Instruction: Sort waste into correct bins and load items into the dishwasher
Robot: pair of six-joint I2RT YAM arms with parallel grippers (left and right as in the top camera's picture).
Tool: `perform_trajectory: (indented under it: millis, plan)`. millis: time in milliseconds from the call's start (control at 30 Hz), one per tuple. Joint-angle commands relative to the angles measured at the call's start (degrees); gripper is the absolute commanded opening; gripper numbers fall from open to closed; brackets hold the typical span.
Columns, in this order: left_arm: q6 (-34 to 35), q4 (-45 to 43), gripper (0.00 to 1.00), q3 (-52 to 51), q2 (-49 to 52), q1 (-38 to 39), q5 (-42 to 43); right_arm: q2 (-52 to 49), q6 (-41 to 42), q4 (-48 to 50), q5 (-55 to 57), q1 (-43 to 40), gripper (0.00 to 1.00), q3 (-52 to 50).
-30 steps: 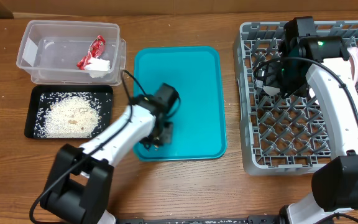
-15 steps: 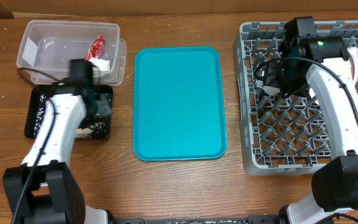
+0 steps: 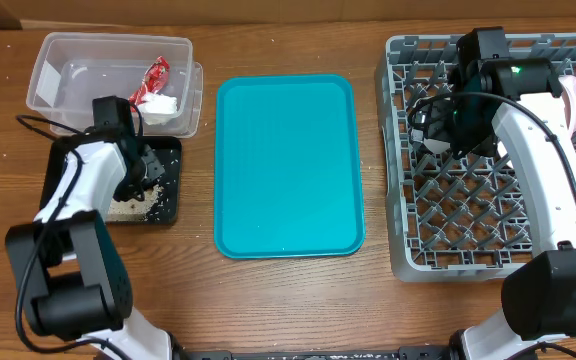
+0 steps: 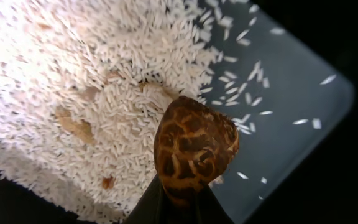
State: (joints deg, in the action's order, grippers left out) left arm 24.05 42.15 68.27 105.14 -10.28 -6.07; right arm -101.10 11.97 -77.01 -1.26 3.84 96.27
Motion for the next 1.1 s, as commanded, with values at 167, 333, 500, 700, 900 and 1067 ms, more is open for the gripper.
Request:
perform_trajectory:
  millis: [167,333,500,700,900,1067]
  plan:
    - [-3.1,1.1,0.39,3.5,-0.2,-0.2,-0.3,2.1,-0.2,0.4,-0.2,0.0,0.92,0.6]
    - [-5.2,8.1,0.44,12.1,-1.2,-0.2,-0.1,2.1,-0.3,2.7,-1.7,0.2,0.95,0.6]
    - [-7.3,13.4,0.46,22.6,-2.6,0.9,9.0,2.1,-6.9,12.7,-14.4,1.7,0.95,0.6]
    - [-14.6,17.4,0.57,27.2,-3.6,5.7,16.4,2.1,-8.9,19.4,-20.7,3.9,1.00,0.6]
    - [-15.2,32.3,0.63,27.1,-3.5,10.4,13.4,2.1,-10.7,5.1,-15.7,4.0,1.00,0.5]
    - [-13.2,42.8,0.62,27.1,-3.7,10.9,13.6,2.3,-7.3,-3.8,-11.2,2.8,1.00,0.5]
